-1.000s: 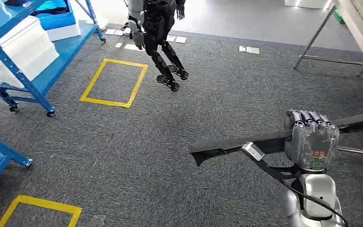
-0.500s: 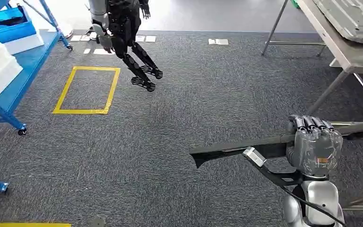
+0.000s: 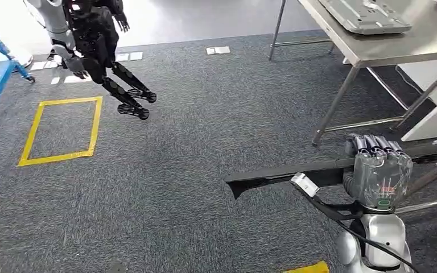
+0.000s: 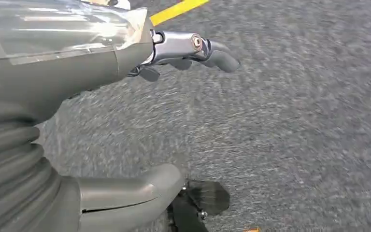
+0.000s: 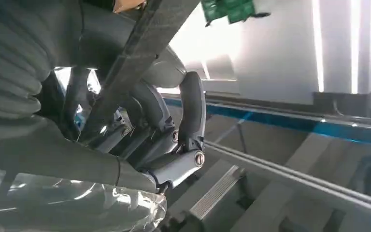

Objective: Take the parts from the cabinet and place them on the table.

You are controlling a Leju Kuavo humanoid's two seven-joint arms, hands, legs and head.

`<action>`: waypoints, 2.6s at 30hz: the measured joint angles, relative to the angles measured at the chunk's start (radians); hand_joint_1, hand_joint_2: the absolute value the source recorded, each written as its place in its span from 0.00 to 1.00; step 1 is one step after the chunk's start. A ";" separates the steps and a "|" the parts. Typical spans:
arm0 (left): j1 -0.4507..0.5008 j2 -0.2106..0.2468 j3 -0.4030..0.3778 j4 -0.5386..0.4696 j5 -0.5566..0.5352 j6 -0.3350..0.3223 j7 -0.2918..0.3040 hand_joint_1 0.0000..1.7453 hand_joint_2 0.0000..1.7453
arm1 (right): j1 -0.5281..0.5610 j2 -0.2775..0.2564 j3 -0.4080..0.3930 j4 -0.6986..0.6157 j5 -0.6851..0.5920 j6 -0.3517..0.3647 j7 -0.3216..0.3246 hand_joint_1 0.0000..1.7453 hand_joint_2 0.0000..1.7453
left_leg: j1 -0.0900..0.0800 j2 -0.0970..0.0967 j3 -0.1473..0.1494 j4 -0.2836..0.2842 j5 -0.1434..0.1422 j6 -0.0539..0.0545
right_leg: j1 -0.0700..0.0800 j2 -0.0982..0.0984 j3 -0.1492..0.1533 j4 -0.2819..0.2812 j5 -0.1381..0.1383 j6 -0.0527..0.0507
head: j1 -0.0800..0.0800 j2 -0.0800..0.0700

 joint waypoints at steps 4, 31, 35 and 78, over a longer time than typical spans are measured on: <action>-0.006 -0.005 -0.004 0.000 -0.010 0.012 0.000 0.00 1.00 | 0.031 0.002 0.000 -0.009 0.000 0.004 0.000 0.93 1.00 | -0.005 0.042 0.005 -0.021 0.021 0.030 | -0.003 -0.007 -0.019 0.005 0.004 0.025 | 0.000 0.000; 0.025 -0.008 -0.014 0.000 -0.034 0.077 -0.072 0.00 1.00 | 0.110 0.024 0.002 -0.048 -0.022 -0.011 -0.029 0.93 1.00 | -0.001 0.005 0.002 -0.001 -0.001 -0.005 | 0.002 -0.002 0.009 -0.004 -0.006 -0.003 | 0.004 0.000; 0.026 -0.012 -0.005 0.000 0.006 0.076 -0.156 0.00 1.00 | 0.130 -0.012 0.002 -0.045 -0.074 -0.045 -0.051 0.93 1.00 | -0.007 0.053 0.009 -0.025 0.018 0.030 | 0.001 -0.031 -0.015 0.011 -0.008 0.021 | 0.004 0.000; 0.020 -0.018 0.032 0.000 -0.005 0.064 -0.164 0.00 1.00 | 0.058 -0.046 0.004 0.040 -0.112 -0.055 -0.098 0.93 1.00 | -0.018 0.184 0.027 -0.034 0.008 0.007 | 0.000 -0.167 0.028 -0.023 -0.014 0.032 | 0.018 0.000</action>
